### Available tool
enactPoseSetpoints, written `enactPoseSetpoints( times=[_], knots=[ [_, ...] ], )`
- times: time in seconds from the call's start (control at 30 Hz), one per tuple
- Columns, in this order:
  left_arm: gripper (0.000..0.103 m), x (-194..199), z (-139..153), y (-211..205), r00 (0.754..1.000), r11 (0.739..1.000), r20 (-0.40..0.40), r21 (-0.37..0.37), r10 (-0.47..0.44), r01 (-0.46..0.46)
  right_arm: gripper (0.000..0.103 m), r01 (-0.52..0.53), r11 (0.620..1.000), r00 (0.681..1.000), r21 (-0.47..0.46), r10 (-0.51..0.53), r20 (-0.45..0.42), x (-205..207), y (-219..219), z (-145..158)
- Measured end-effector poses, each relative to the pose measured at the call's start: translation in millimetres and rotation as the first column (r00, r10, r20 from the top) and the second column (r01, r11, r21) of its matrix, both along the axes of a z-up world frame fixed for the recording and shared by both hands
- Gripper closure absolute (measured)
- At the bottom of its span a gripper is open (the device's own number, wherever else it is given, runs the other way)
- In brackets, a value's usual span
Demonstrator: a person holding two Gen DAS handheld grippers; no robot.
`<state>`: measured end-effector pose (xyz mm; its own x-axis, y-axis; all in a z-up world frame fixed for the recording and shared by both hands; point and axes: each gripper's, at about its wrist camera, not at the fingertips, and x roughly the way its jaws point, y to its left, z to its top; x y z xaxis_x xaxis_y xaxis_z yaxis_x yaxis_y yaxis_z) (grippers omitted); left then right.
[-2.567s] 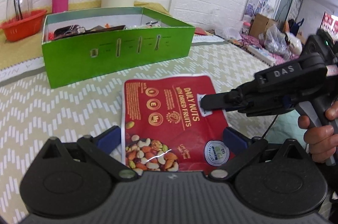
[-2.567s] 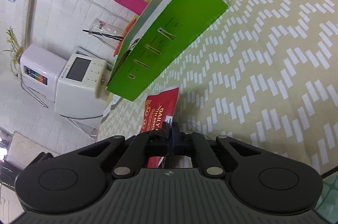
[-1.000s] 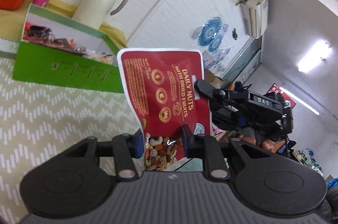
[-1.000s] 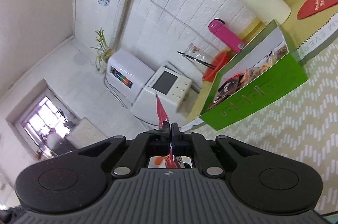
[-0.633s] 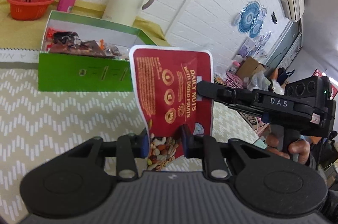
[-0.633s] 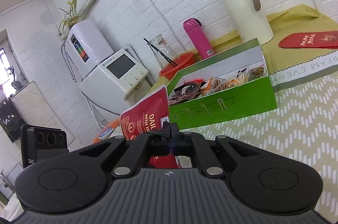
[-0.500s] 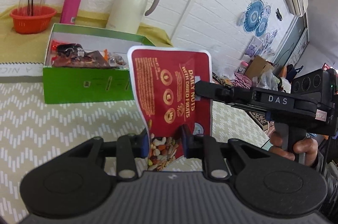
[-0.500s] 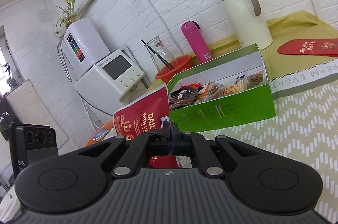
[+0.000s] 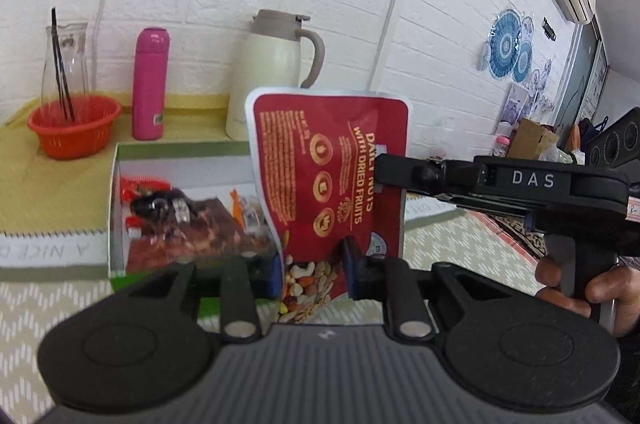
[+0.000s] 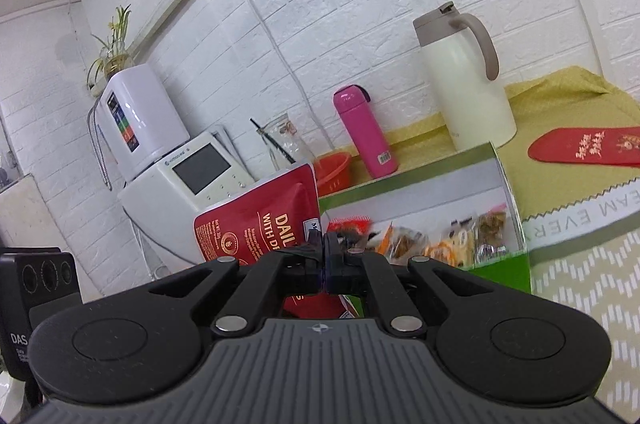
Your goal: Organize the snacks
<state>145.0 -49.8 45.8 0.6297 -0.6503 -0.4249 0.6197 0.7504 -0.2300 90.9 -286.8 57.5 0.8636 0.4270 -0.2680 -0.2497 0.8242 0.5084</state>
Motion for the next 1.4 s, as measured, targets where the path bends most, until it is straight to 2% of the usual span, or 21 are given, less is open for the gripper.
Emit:
enactPoseSetpoints(
  times=[0.13,0.2,0.37,0.47,0.53,0.57,0.6,0.63,0.67,0.7,0.8,0.9,0.97,1.03,1.17,1.2,1.23,1.33,1.4],
  knots=[
    [0.085,44.5,17.6,-13.9,1.000,1.000,0.022,0.019,-0.003,0.002,0.099,0.029,0.999,1.000,0.018,-0.029,-0.001,43.1,-12.2,10.8],
    [0.085,69.7,17.4,-18.5,1.000,1.000,0.003,0.031,-0.008,0.008,0.099,0.036,0.999,0.999,0.034,-0.035,-0.028,65.7,-19.5,8.3],
    [0.085,117.6,-12.7,-28.3,0.989,0.999,-0.148,0.038,0.012,-0.006,0.096,0.075,0.981,0.979,0.177,-0.039,-0.200,108.5,-38.7,-32.6],
    [0.080,124.1,-27.0,-31.2,0.989,0.999,-0.145,0.047,0.025,-0.018,0.097,0.102,0.973,0.969,0.205,-0.050,-0.243,117.6,-42.2,-50.2],
    [0.073,124.7,-27.8,-31.8,0.990,0.998,-0.132,0.060,0.040,-0.032,0.096,0.105,0.971,0.966,0.216,-0.047,-0.256,121.0,-43.4,-53.5],
    [0.069,123.8,-27.4,-32.8,0.992,0.996,-0.113,0.081,0.053,-0.044,0.087,0.116,0.972,0.963,0.206,-0.059,-0.261,122.7,-43.1,-52.7],
    [0.061,123.0,-26.6,-34.0,0.994,0.991,-0.075,0.112,0.079,-0.070,0.070,0.128,0.973,0.962,0.191,-0.075,-0.262,123.3,-42.7,-52.3],
    [0.049,120.4,-25.5,-35.5,0.994,0.984,-0.031,0.146,0.109,-0.104,0.048,0.136,0.974,0.963,0.184,-0.087,-0.254,123.0,-43.1,-51.8],
    [0.048,118.3,-24.8,-36.3,0.990,0.974,0.009,0.178,0.139,-0.138,0.029,0.144,0.973,0.966,0.182,-0.098,-0.240,120.8,-43.5,-51.1],
    [0.048,115.3,-24.0,-36.1,0.986,0.965,0.041,0.199,0.163,-0.168,0.000,0.155,0.971,0.969,0.183,-0.113,-0.220,117.7,-44.3,-49.9],
    [0.041,102.9,-19.4,-31.6,0.968,0.944,0.108,0.223,0.225,-0.244,0.000,0.173,0.976,0.977,0.133,-0.153,-0.149,105.2,-41.0,-39.3],
    [0.037,84.3,-13.3,-30.4,0.940,0.907,0.164,0.258,0.300,-0.334,0.000,0.171,0.984,0.982,0.050,-0.166,-0.091,84.5,-32.5,-22.5],
    [0.035,68.7,-9.7,-28.4,0.937,0.903,0.175,0.261,0.303,-0.341,0.000,0.192,0.981,0.981,-0.022,-0.193,-0.036,61.4,-22.2,-8.9],
    [0.032,51.0,-6.1,-24.8,0.927,0.898,0.181,0.243,0.329,-0.366,0.000,0.223,0.970,0.975,-0.100,-0.221,0.025,34.2,-10.3,2.9],
    [0.023,12.5,2.2,-18.4,0.905,0.880,0.162,0.216,0.394,-0.422,0.000,0.317,0.920,0.948,-0.229,-0.297,0.118,-25.9,12.0,15.4],
    [0.016,2.4,4.0,-16.6,0.901,0.878,0.162,0.213,0.402,-0.430,0.000,0.332,0.910,0.942,-0.247,-0.307,0.134,-41.4,16.6,15.7],
    [0.001,-7.4,5.5,-15.5,0.898,0.874,0.164,0.213,0.409,-0.437,0.000,0.342,0.903,0.938,-0.260,-0.314,0.145,-56.8,21.1,14.9],
    [0.000,-47.8,8.8,-9.9,0.885,0.869,0.193,0.188,0.425,-0.458,0.000,0.339,0.894,0.940,-0.292,-0.309,0.143,-95.3,33.0,9.3],
    [0.000,-69.7,9.5,-6.2,0.884,0.870,0.186,0.179,0.428,-0.459,0.000,0.330,0.896,0.944,-0.295,-0.306,0.127,-117.7,38.4,4.2]
  ],
)
